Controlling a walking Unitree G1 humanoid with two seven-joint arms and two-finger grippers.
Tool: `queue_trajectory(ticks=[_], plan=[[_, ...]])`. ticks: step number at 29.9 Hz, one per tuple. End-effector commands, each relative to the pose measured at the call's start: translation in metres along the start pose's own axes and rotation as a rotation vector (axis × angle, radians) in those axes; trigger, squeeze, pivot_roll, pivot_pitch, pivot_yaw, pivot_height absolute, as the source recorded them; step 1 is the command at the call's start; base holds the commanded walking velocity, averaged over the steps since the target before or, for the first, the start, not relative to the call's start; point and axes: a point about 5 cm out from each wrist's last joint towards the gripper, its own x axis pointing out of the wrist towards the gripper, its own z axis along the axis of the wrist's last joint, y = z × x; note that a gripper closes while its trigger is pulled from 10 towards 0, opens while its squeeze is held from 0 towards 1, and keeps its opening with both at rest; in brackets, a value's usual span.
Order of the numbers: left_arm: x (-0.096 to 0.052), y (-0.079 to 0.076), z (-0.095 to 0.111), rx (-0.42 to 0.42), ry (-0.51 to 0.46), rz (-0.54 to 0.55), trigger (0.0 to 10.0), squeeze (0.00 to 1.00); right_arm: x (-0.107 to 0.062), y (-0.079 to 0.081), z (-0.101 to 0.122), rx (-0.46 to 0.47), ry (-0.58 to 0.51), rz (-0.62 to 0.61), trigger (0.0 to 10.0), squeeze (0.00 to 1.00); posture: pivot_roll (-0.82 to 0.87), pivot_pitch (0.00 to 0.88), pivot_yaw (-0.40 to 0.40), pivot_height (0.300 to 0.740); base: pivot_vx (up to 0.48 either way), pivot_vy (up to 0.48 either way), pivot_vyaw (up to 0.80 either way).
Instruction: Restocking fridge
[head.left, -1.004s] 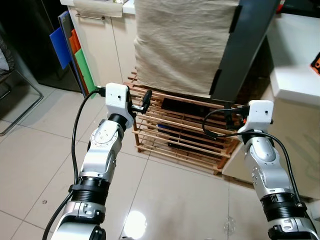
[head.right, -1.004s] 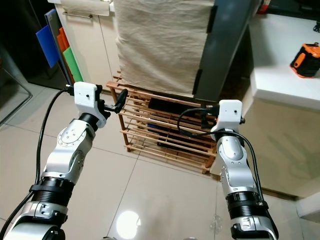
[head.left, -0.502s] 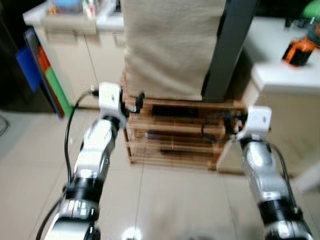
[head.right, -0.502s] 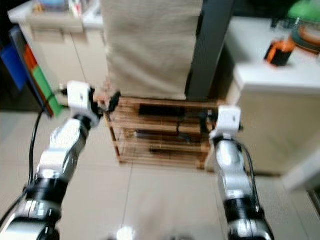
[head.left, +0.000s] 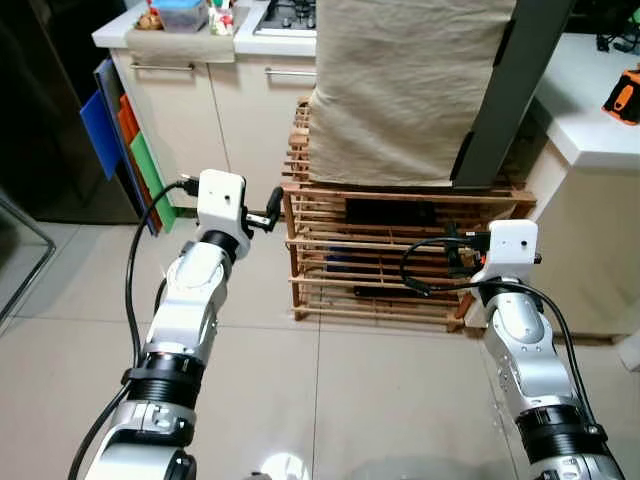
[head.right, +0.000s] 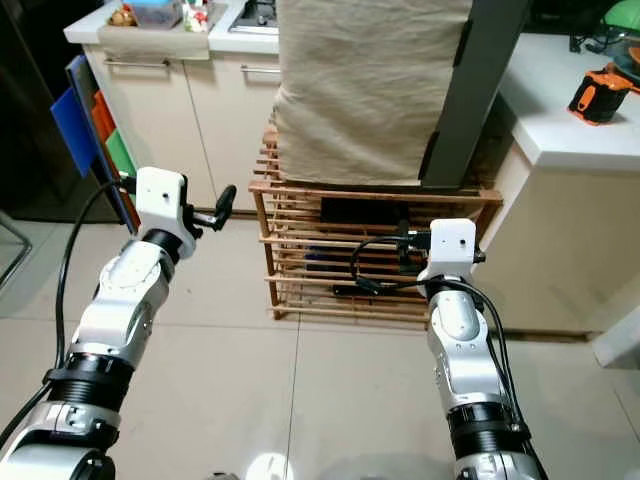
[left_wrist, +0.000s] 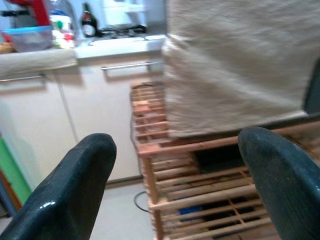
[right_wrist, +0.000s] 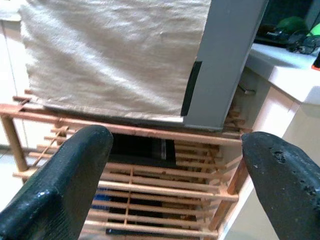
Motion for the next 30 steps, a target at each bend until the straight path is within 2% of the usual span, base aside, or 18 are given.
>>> queue_trajectory(ticks=[1,6,12,17,23,30], plan=[[0.001,-0.003,0.001,0.001,0.003,-0.01,10.0,0.0,-0.001,-0.001,0.011,-0.021,-0.054,0.019,10.0,0.0,-0.18,0.0,0.037,0.74,0.431,0.0,0.0],[0.001,-0.009,-0.001,-0.002,0.01,-0.022,10.0,0.0,-0.004,-0.003,0.011,-0.025,-0.058,0.021,10.0,0.0,-0.19,0.0,0.037,0.74,0.434,0.0,0.0],[0.001,-0.008,-0.001,-0.014,0.007,-0.016,10.0,0.0,-0.006,-0.007,0.01,-0.023,-0.056,0.006,10.0,0.0,-0.19,0.0,0.036,0.74,0.435,0.0,0.0],[0.0,-0.007,-0.005,-0.022,0.035,-0.013,10.0,0.0,-0.006,-0.009,0.007,-0.015,-0.035,0.004,10.0,0.0,-0.19,0.001,0.032,0.74,0.0,0.473,0.0],[-0.002,-0.005,-0.008,-0.047,0.047,0.007,10.0,0.0,-0.005,-0.011,0.007,-0.029,-0.026,0.015,10.0,0.0,-0.19,0.003,0.026,0.74,0.0,0.48,-0.68],[-0.001,-0.003,-0.01,-0.031,0.061,0.019,10.0,0.0,-0.006,-0.013,0.006,-0.017,-0.017,0.012,10.0,0.0,-0.19,0.003,0.023,0.74,0.0,0.48,-0.66]])
